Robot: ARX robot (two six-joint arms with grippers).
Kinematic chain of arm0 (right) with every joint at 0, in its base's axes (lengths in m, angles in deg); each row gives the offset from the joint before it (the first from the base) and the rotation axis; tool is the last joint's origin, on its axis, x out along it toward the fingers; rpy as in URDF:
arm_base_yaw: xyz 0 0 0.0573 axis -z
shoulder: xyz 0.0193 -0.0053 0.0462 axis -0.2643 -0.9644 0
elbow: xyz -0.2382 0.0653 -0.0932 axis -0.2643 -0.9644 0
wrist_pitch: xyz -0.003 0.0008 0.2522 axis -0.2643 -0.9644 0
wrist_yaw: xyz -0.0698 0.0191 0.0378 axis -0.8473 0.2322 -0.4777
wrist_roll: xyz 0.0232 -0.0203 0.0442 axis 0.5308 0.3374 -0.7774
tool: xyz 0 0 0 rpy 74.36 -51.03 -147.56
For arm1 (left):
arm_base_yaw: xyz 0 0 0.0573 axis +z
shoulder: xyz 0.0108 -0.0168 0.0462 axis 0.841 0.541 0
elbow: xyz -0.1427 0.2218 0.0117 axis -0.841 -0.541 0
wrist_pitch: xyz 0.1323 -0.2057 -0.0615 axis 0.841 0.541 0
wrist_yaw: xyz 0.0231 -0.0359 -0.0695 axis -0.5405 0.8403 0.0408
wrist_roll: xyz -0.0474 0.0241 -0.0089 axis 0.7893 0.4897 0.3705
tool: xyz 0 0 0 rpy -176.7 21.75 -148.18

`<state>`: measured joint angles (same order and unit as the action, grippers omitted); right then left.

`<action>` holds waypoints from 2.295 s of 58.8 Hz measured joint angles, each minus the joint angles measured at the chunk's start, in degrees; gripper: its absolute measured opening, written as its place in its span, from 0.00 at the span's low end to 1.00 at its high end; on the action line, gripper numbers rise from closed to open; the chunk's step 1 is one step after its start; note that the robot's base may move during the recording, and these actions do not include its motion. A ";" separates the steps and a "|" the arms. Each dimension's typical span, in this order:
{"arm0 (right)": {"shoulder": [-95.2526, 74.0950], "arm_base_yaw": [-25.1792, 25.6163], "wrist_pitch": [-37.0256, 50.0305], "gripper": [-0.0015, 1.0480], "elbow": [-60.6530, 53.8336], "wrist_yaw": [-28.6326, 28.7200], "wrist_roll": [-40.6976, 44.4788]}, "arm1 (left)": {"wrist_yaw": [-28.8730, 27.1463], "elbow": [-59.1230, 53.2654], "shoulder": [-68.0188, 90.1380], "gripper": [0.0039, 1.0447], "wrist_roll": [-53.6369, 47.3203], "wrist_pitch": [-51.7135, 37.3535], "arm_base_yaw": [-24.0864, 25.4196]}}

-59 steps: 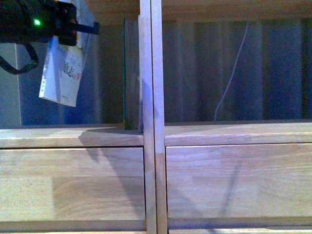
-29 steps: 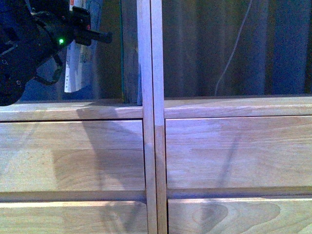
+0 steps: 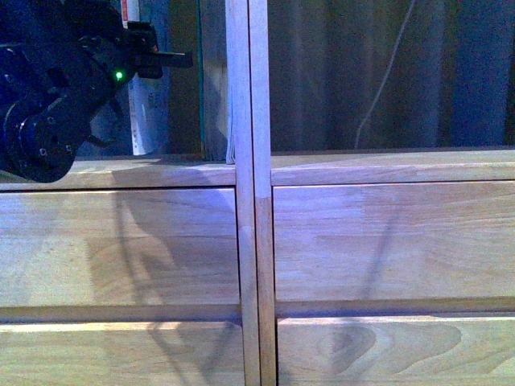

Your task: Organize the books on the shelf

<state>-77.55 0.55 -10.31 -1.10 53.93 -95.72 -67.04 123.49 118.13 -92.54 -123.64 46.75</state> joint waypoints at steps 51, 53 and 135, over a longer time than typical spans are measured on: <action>0.00 0.00 0.00 0.93 0.00 0.02 0.07 | 6.51 -7.52 -1.75 0.92 3.15 1.46 -0.96; 0.00 0.00 0.00 0.93 0.00 0.02 0.07 | 6.67 -8.74 -2.45 0.95 3.34 0.77 -0.92; 4.33 -2.91 -25.31 0.76 1.22 -12.98 15.13 | -2.08 -73.11 -71.58 0.53 10.10 35.15 8.09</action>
<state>-73.22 -2.35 -35.62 0.13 40.95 -80.60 -69.12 50.38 46.54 -82.45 -88.49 54.83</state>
